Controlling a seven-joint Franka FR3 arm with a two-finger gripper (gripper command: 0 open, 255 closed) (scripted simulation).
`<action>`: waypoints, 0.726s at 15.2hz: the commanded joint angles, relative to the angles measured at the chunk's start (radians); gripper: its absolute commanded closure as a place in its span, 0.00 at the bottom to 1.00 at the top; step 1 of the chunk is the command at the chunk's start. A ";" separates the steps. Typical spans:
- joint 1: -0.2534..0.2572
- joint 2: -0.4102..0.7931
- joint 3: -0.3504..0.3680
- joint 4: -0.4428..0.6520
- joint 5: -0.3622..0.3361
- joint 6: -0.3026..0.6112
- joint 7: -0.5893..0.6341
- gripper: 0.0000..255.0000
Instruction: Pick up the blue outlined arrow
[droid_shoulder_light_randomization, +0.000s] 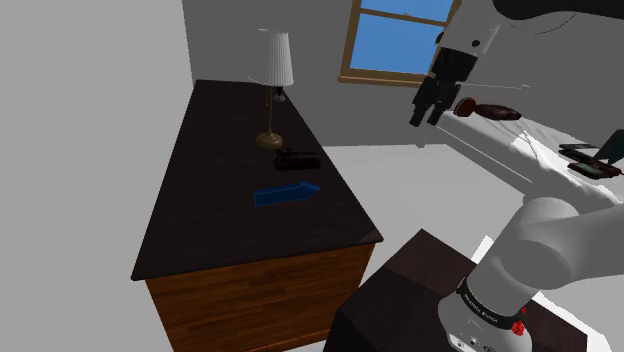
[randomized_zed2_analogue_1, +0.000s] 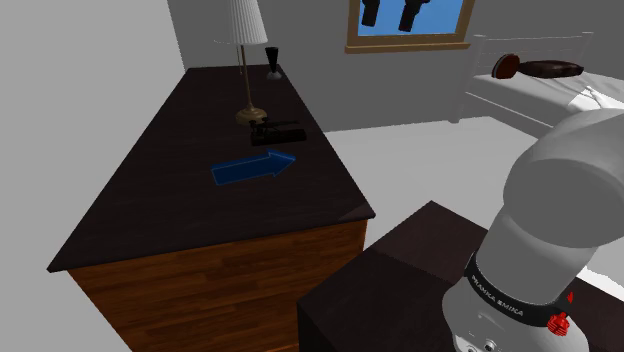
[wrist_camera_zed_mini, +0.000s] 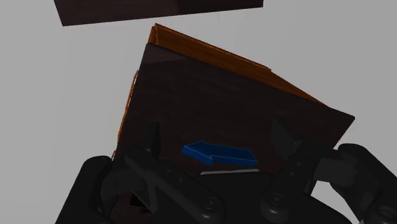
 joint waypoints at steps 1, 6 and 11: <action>0.000 0.000 0.000 0.000 0.000 0.000 0.000 0.00; 0.022 0.094 0.010 -0.076 -0.008 0.189 -0.051 0.00; 0.044 0.223 0.019 -0.115 -0.014 0.378 -0.099 0.00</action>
